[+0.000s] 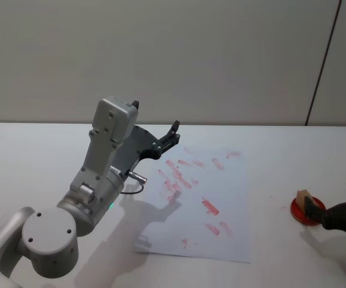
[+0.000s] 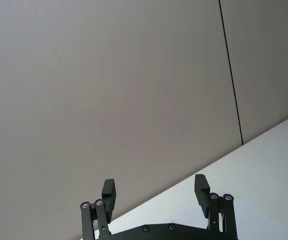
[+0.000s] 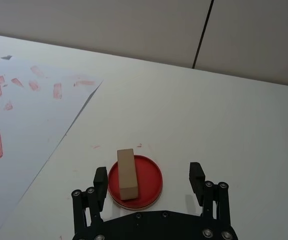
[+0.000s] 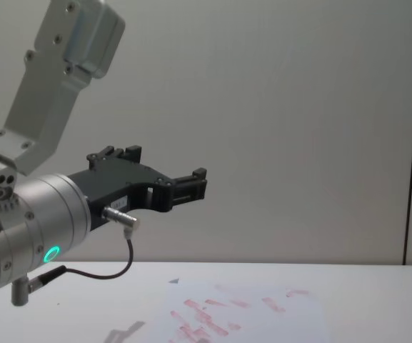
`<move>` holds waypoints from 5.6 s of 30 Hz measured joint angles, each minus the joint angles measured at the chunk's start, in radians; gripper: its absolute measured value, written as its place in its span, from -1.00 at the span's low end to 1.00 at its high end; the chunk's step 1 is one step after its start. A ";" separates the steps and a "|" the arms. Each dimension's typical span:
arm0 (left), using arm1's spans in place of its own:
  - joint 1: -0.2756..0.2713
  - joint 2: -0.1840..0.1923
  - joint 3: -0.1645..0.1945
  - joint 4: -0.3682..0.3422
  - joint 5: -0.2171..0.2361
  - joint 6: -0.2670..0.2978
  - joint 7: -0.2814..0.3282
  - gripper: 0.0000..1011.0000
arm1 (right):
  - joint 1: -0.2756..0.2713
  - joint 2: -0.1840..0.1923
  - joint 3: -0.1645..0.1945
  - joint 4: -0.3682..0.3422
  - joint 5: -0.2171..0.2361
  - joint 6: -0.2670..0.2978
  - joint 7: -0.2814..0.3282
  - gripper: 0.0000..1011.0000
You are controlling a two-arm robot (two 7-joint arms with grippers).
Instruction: Use the one hand to pick up the stamp and affix it onto the A4 paper.
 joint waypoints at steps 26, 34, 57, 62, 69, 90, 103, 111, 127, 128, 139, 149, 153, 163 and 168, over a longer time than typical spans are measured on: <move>0.000 0.000 0.000 0.000 0.000 0.000 0.000 0.98 | 0.069 -0.034 -0.020 0.103 -0.099 0.025 0.080 0.98; 0.000 0.000 0.000 0.000 0.000 0.000 0.000 0.98 | 0.078 -0.038 -0.022 0.115 -0.111 0.025 0.091 0.69; 0.000 0.000 0.000 0.000 0.000 0.000 0.000 0.98 | 0.087 -0.042 -0.023 0.128 -0.123 0.025 0.102 -0.50; 0.000 0.000 0.000 0.000 0.000 0.000 0.000 0.98 | 0.087 -0.043 -0.023 0.129 -0.124 0.025 0.102 -0.54; 0.000 0.000 0.000 0.000 0.000 0.000 0.000 0.98 | 0.088 -0.043 -0.023 0.129 -0.124 0.024 0.103 -0.59; 0.000 0.000 0.000 0.000 0.000 0.000 0.000 0.98 | 0.129 -0.095 -0.022 0.128 -0.071 -0.110 0.112 -0.59; 0.000 0.000 0.000 0.000 0.000 0.000 0.000 0.98 | 0.179 -0.138 -0.048 0.117 -0.049 -0.146 0.214 -0.59; 0.000 0.000 0.000 0.000 0.000 0.000 0.000 0.98 | 0.203 -0.145 -0.071 0.123 -0.093 -0.125 0.314 -0.59; 0.000 0.000 0.000 0.000 0.000 0.000 0.000 0.98 | 0.255 -0.138 -0.127 0.179 -0.279 -0.092 0.532 -0.59; 0.000 0.000 0.000 0.000 0.000 0.000 0.000 0.98 | 0.262 -0.137 -0.134 0.188 -0.303 -0.092 0.554 -0.59; 0.000 0.000 0.000 0.000 0.000 0.000 0.000 0.98 | 0.298 -0.139 -0.176 0.262 -0.464 -0.108 0.668 -0.59; 0.000 0.000 0.000 0.000 0.000 0.000 0.000 0.98 | 0.322 -0.151 -0.202 0.321 -0.539 -0.125 0.702 -0.59; 0.000 0.000 0.000 0.000 0.000 0.000 0.000 0.98 | 0.328 -0.156 -0.207 0.337 -0.548 -0.126 0.702 -0.59; 0.000 0.000 0.000 0.000 0.000 0.000 0.000 0.98 | 0.340 -0.166 -0.216 0.365 -0.552 -0.130 0.701 -0.59; 0.000 0.000 0.000 0.000 0.000 0.000 0.000 0.98 | 0.345 -0.171 -0.218 0.372 -0.540 -0.134 0.692 -0.59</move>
